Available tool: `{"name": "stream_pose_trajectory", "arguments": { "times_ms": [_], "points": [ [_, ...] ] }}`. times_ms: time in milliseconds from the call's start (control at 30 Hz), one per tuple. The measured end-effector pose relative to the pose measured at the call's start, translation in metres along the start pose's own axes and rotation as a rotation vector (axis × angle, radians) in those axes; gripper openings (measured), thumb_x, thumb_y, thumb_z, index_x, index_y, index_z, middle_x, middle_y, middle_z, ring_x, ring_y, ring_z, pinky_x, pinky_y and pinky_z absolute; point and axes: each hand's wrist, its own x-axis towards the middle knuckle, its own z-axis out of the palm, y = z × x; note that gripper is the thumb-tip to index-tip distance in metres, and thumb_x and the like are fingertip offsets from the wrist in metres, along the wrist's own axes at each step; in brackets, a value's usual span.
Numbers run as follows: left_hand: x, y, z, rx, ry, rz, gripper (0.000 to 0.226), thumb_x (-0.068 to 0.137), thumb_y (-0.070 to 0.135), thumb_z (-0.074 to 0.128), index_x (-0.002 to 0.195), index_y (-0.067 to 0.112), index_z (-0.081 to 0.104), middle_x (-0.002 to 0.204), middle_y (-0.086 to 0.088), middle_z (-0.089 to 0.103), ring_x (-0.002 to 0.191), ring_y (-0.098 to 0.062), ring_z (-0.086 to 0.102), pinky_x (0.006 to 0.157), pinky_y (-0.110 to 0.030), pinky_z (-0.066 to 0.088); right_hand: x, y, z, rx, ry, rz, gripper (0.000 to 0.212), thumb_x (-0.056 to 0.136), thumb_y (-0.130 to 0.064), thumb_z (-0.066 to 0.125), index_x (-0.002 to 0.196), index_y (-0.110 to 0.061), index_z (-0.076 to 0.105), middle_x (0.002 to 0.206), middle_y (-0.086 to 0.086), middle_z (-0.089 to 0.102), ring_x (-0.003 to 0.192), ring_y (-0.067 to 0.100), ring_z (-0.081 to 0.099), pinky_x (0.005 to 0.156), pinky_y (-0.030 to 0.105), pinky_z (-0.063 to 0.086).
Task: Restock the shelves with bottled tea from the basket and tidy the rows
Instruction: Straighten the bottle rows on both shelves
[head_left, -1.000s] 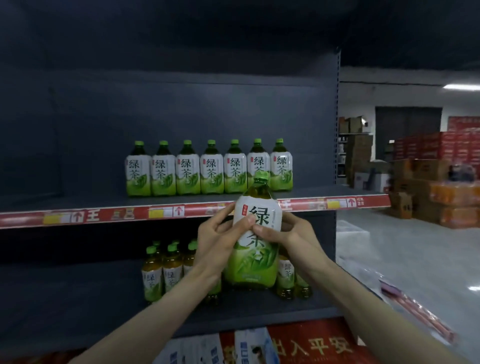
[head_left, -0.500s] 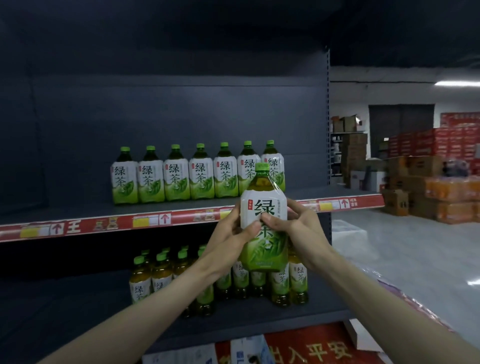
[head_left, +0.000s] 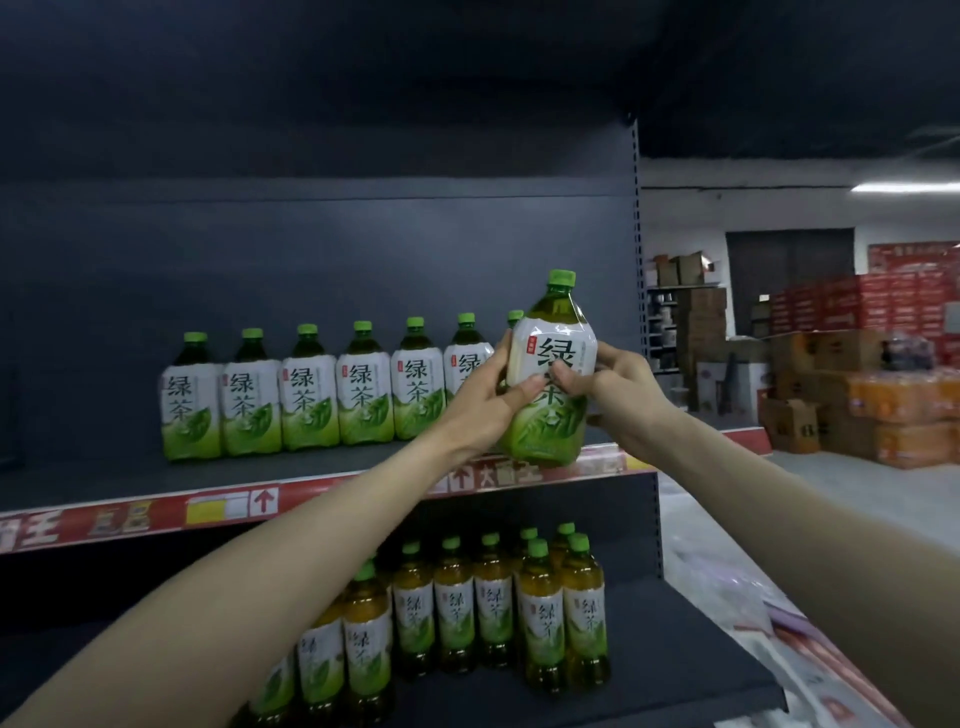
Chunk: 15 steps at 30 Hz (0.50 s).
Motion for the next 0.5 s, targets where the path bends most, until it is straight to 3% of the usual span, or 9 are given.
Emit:
{"name": "stream_pose_trajectory", "arguments": {
  "times_ms": [133, 233, 333, 500],
  "points": [
    [0.038, -0.019, 0.01, -0.031, 0.026, -0.017, 0.079, 0.087, 0.046, 0.073, 0.158, 0.033, 0.04, 0.142, 0.0, 0.065, 0.129, -0.023, 0.064, 0.107, -0.053, 0.054, 0.034, 0.005, -0.01, 0.005, 0.049, 0.044, 0.024, 0.096, -0.002, 0.069, 0.117, -0.013, 0.071, 0.093, 0.002, 0.08, 0.077, 0.017, 0.078, 0.054, 0.028, 0.059],
    [0.058, -0.034, 0.019, -0.044, 0.025, -0.046, 0.071, 0.09, 0.041, 0.07, 0.155, 0.034, 0.043, 0.139, -0.001, 0.067, 0.127, -0.023, 0.066, 0.107, -0.053, 0.054, 0.054, 0.013, -0.019, -0.01, 0.067, 0.068, 0.023, 0.096, -0.003, 0.069, 0.117, -0.011, 0.07, 0.096, 0.005, 0.079, 0.079, 0.02, 0.077, 0.057, 0.029, 0.059],
    [0.073, -0.051, 0.027, -0.058, 0.025, -0.081, 0.068, 0.092, 0.043, 0.069, 0.155, 0.034, 0.043, 0.137, 0.0, 0.069, 0.127, -0.024, 0.065, 0.107, -0.054, 0.053, 0.069, 0.025, -0.029, -0.032, 0.065, 0.091, 0.02, 0.097, -0.001, 0.068, 0.115, -0.011, 0.068, 0.096, 0.007, 0.076, 0.068, 0.013, 0.076, 0.05, 0.024, 0.057],
    [0.084, -0.071, 0.039, -0.117, 0.049, -0.15, 0.049, 0.104, 0.031, 0.062, 0.15, 0.031, 0.049, 0.137, -0.004, 0.068, 0.127, -0.024, 0.064, 0.108, -0.055, 0.053, 0.092, 0.042, -0.04, -0.103, 0.044, 0.086, 0.033, 0.097, -0.004, 0.069, 0.129, -0.009, 0.066, 0.108, 0.011, 0.077, 0.074, 0.013, 0.076, 0.051, 0.02, 0.056]
  ]
}}
